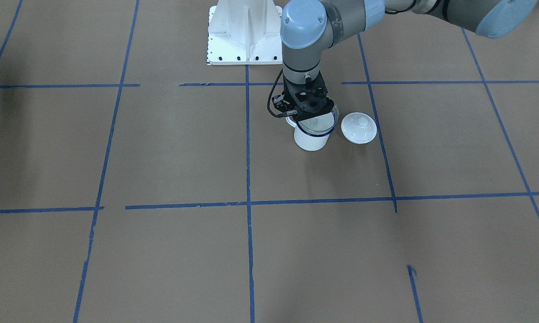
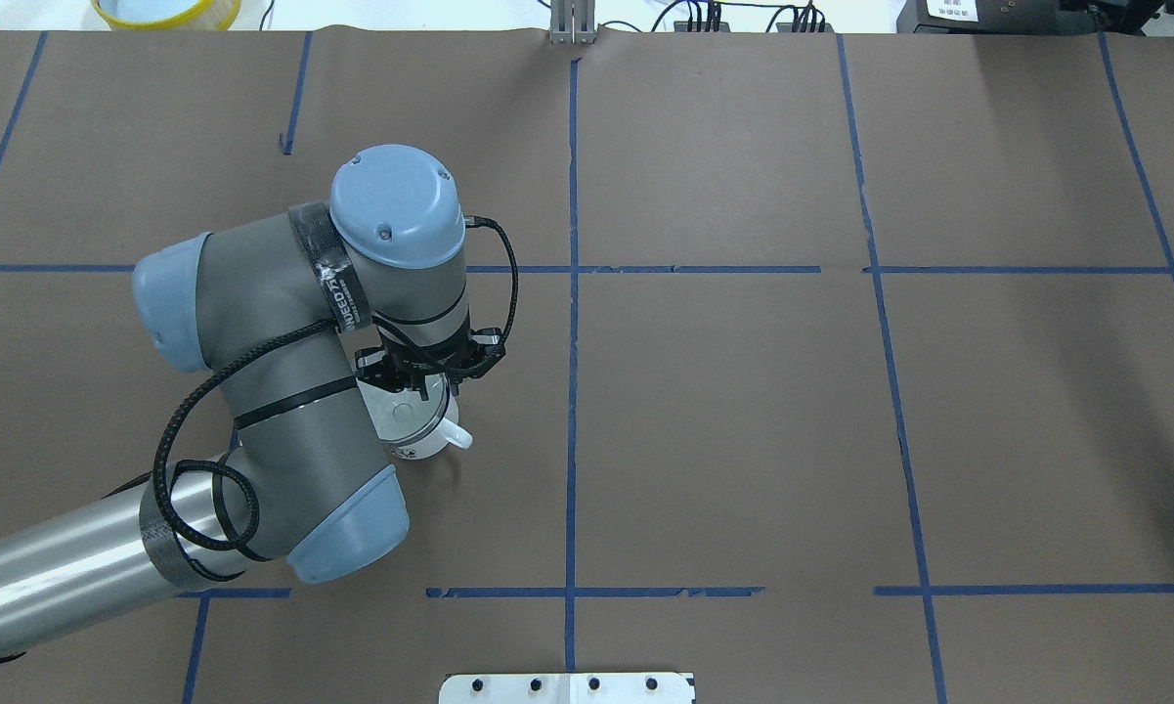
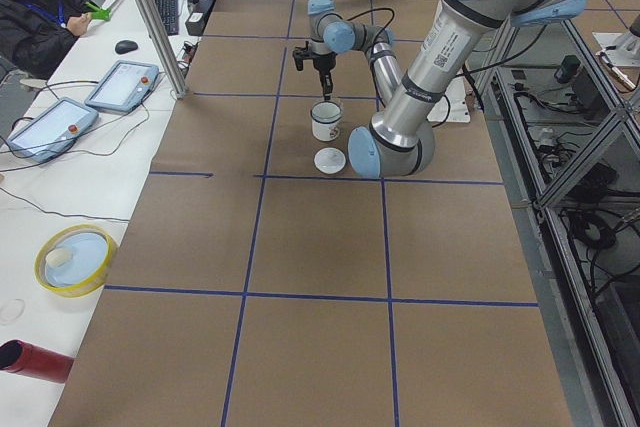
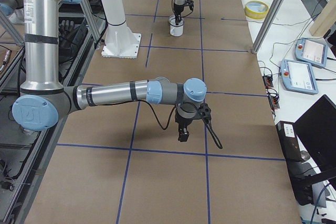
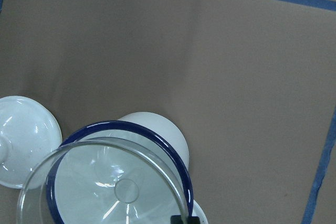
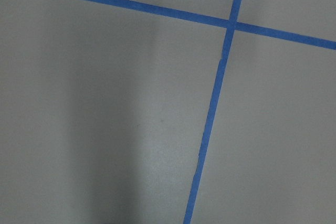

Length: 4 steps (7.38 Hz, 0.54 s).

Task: Place funnel on cup
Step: 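Open the left gripper and withdraw it away from the mug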

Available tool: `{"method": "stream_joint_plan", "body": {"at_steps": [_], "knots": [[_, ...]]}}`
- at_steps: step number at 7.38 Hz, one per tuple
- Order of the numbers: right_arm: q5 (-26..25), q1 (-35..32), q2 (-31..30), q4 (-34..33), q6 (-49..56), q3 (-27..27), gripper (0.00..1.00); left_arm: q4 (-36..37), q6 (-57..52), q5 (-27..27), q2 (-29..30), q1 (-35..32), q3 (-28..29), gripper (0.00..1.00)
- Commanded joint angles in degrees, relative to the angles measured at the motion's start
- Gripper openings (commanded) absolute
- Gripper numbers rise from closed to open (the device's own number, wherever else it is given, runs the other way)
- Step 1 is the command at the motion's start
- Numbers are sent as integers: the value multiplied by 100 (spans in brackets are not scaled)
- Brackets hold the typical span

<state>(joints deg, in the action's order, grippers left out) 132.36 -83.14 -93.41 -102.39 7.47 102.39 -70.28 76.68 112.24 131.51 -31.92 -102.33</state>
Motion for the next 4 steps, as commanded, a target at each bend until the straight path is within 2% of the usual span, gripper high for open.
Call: {"method": "stream_joint_plan", "body": {"at_steps": [1, 2, 3, 4], "knots": [[0, 0, -1, 0, 0, 0, 100, -4, -4, -9, -2, -7, -15, 76], [0, 0, -1, 0, 0, 0, 100, -4, -21, -35, -19, -76, -119, 99], [0, 0, -1, 0, 0, 0, 100, 5, -500, -27, -54, -355, -390, 100], [0, 0, -1, 0, 0, 0, 100, -38, -1122, -18, -412, -672, -923, 100]]}}
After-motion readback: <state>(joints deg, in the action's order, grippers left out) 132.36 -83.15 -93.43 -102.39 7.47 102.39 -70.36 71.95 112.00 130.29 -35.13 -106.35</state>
